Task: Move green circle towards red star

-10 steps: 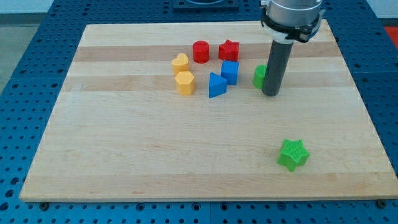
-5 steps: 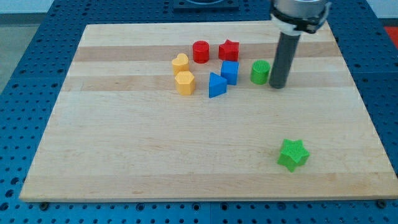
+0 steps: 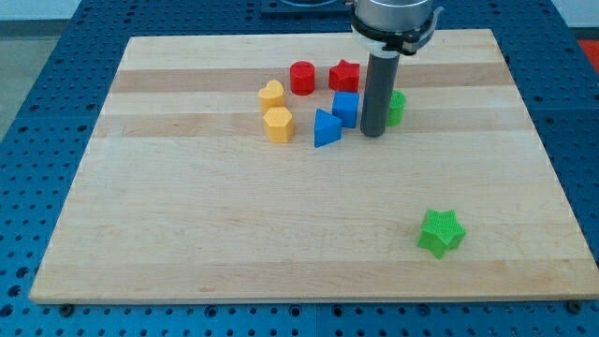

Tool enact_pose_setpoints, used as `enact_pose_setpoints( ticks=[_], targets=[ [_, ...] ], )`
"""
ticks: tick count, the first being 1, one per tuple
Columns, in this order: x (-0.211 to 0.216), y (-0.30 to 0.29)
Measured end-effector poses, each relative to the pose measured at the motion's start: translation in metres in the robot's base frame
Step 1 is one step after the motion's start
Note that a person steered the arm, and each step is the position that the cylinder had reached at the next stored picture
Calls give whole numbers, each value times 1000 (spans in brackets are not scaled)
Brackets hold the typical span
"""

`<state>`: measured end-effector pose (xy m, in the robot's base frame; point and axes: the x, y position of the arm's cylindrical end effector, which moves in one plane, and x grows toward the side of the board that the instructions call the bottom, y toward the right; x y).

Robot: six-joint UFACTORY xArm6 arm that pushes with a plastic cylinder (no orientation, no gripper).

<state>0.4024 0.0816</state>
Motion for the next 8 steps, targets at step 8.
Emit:
enact_pose_setpoints(
  ticks=[8],
  targets=[
    [-47, 57]
  ],
)
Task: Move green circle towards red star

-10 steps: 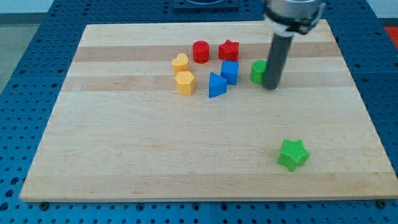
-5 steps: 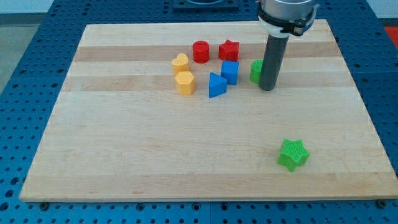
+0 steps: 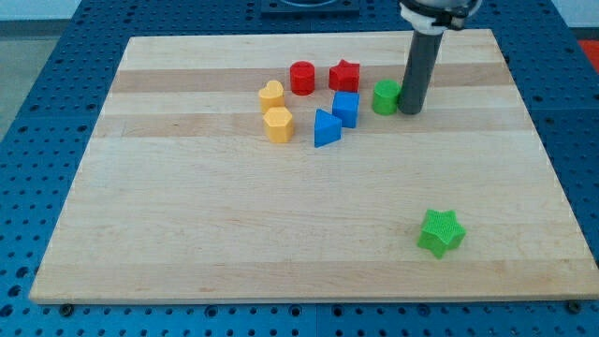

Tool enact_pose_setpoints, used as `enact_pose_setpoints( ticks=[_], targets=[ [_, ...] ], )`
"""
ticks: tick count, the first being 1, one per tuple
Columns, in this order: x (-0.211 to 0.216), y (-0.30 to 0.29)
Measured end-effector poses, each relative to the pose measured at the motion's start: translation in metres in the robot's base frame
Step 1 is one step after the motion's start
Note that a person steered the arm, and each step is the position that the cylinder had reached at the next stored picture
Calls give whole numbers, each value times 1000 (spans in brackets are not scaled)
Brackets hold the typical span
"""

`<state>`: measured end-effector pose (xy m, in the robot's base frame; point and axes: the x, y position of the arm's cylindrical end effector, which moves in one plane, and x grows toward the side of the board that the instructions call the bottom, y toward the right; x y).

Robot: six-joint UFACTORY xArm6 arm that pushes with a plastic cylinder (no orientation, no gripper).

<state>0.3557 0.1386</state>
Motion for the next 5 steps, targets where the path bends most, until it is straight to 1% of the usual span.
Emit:
enact_pose_setpoints(
  ticks=[1, 2, 3, 4, 5],
  targets=[
    [-19, 1],
    [-24, 15],
    [-22, 65],
    [-6, 39],
    [11, -10]
  ],
)
